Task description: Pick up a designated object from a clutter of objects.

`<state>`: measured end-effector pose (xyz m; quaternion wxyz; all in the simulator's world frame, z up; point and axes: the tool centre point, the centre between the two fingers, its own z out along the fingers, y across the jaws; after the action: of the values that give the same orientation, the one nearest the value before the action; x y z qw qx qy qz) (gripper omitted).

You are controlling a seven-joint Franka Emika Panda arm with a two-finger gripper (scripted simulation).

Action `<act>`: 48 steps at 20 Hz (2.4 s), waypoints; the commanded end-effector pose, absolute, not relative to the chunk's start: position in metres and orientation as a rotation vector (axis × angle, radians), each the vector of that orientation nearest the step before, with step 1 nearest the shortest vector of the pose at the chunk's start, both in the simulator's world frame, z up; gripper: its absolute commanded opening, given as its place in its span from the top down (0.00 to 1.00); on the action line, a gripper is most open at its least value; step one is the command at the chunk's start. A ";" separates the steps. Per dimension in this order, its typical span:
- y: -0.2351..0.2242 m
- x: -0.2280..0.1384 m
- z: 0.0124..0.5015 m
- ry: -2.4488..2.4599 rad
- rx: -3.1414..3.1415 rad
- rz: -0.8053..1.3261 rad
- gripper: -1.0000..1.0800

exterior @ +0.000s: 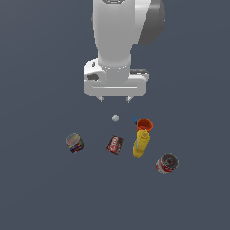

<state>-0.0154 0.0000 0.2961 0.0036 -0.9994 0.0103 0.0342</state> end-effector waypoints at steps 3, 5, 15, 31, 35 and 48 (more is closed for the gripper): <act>0.000 -0.016 0.295 0.029 -3.131 0.111 0.38; 0.001 -0.017 0.294 0.020 -3.127 0.122 0.38; 0.008 -0.017 0.286 -0.032 -3.124 0.134 0.38; 0.107 -0.030 0.184 -0.791 -3.037 0.137 0.38; 0.140 -0.044 0.151 -1.039 -2.955 0.135 0.38; 0.192 -0.077 0.102 -1.421 -2.768 0.127 0.38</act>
<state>-0.0752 0.1900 0.1043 0.0134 -0.8921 -0.4498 0.0414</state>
